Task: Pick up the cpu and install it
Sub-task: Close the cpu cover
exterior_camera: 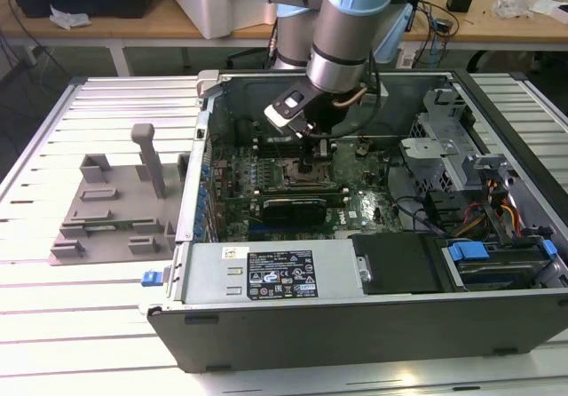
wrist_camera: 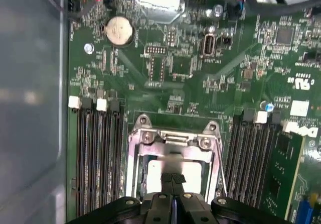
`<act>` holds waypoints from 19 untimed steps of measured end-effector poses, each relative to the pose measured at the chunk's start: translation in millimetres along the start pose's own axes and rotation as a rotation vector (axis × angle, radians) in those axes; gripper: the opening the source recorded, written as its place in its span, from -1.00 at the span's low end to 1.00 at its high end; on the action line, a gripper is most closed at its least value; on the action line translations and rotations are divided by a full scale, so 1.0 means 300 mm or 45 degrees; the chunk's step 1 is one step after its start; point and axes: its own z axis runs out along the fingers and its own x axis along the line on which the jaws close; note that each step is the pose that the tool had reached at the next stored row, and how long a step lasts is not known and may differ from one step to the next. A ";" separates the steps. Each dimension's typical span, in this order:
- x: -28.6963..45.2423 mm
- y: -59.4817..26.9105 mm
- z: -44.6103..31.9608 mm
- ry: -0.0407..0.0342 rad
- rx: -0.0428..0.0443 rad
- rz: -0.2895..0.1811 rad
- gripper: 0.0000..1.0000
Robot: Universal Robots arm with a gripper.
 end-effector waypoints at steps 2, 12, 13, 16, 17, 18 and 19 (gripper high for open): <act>0.001 -0.004 -0.032 -0.0001 0.000 0.000 -0.79; -0.009 -0.091 -0.001 0.0165 -0.001 -0.047 -0.79; -0.008 -0.093 0.002 0.0164 -0.001 -0.047 -0.79; -0.008 -0.096 0.010 0.0163 -0.001 -0.047 -0.79; -0.008 -0.096 0.012 0.0164 -0.001 -0.047 -0.79; -0.008 -0.095 0.014 0.0164 -0.001 -0.047 -0.79; -0.008 -0.095 0.016 0.0164 -0.001 -0.047 -0.79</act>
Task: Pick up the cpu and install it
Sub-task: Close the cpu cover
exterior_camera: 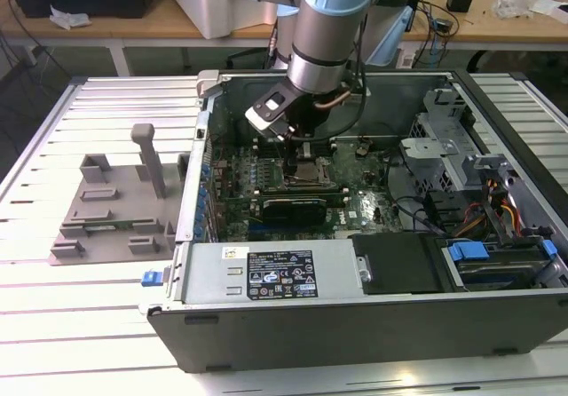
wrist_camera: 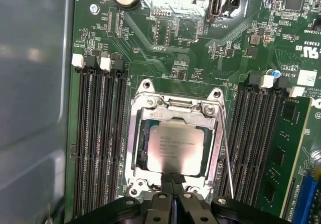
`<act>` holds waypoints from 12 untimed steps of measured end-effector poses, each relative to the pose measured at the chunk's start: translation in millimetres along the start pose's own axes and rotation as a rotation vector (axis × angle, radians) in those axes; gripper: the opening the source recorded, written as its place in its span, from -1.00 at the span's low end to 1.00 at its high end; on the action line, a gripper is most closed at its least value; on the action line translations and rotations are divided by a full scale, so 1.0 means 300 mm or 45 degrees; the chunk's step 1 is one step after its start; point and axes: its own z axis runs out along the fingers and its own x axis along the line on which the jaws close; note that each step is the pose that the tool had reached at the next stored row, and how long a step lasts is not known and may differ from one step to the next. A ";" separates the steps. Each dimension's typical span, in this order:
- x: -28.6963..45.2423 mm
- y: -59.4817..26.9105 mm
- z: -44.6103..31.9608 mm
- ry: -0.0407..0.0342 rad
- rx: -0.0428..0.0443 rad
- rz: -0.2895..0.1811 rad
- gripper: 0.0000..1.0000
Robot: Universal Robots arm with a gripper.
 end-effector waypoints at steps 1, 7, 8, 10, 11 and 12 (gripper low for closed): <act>0.000 0.000 0.002 -0.0001 0.000 0.000 -0.79; -0.001 0.034 -0.001 -0.0001 0.000 0.000 -0.79; -0.001 0.041 -0.001 0.0000 0.000 0.000 -0.79; -0.003 0.057 -0.006 0.0003 0.000 0.000 -0.79; -0.004 0.067 -0.008 0.0001 0.001 0.000 -0.79; -0.005 0.078 -0.014 0.0001 0.001 0.000 -0.79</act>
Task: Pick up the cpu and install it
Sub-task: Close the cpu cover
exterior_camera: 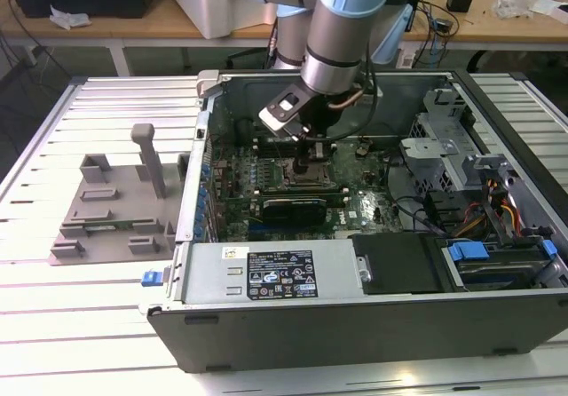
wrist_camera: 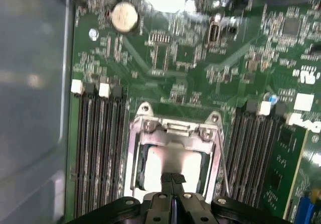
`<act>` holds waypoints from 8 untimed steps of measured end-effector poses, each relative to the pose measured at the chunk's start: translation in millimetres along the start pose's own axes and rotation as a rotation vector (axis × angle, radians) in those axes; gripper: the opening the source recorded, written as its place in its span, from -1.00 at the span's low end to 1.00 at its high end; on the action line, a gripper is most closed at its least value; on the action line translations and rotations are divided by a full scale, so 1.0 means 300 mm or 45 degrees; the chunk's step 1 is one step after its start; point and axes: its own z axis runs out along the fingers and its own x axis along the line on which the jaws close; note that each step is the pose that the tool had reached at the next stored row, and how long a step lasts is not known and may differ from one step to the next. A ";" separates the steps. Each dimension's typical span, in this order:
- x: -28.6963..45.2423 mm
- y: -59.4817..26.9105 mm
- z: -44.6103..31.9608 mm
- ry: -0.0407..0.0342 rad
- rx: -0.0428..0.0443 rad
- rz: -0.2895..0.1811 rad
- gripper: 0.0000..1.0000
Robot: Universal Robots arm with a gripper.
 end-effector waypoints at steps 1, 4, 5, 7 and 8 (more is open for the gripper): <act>0.000 0.004 -0.007 0.0000 0.000 0.000 -0.79; 0.002 0.003 -0.080 0.0001 0.000 0.000 -0.79; 0.003 -0.001 -0.106 0.0002 0.000 0.000 -0.79; 0.005 -0.007 -0.145 0.0000 0.000 0.000 -0.79; 0.007 -0.010 -0.168 0.0002 0.000 0.000 -0.79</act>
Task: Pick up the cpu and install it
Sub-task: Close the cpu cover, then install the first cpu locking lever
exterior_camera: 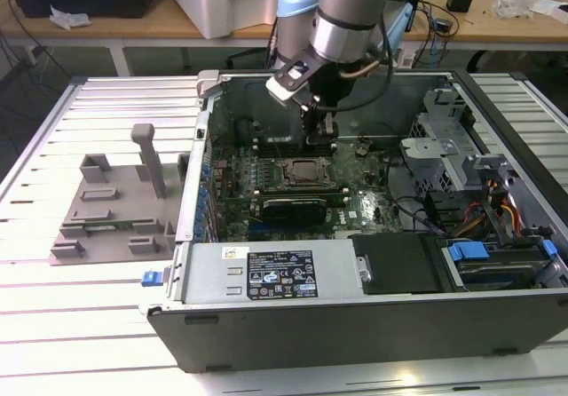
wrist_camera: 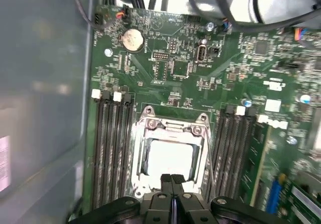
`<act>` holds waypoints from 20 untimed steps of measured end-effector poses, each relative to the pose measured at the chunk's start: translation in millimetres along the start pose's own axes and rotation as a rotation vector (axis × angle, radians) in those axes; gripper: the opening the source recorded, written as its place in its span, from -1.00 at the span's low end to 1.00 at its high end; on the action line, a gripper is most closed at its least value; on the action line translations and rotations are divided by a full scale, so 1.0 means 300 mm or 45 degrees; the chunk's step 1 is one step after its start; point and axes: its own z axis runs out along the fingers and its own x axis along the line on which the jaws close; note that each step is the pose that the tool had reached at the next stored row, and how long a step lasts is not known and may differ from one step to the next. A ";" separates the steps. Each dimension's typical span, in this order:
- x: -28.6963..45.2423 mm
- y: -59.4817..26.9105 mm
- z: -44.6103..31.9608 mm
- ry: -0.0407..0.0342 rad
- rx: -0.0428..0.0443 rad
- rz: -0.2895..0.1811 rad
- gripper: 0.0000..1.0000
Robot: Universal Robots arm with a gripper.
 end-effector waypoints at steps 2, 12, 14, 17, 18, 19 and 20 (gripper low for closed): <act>0.001 -0.003 -0.023 -0.0001 0.000 0.000 -0.79; 0.002 -0.006 -0.040 -0.0001 0.000 0.000 -0.79; 0.002 -0.005 -0.041 -0.0076 0.003 -0.052 -0.79; 0.002 -0.005 -0.041 -0.0340 0.012 -0.233 -0.79; 0.002 -0.005 -0.041 -0.0407 0.014 -0.279 -0.79; 0.002 -0.005 -0.041 -0.0543 0.018 -0.373 -0.79; 0.002 -0.005 -0.041 -0.0651 0.022 -0.447 -0.79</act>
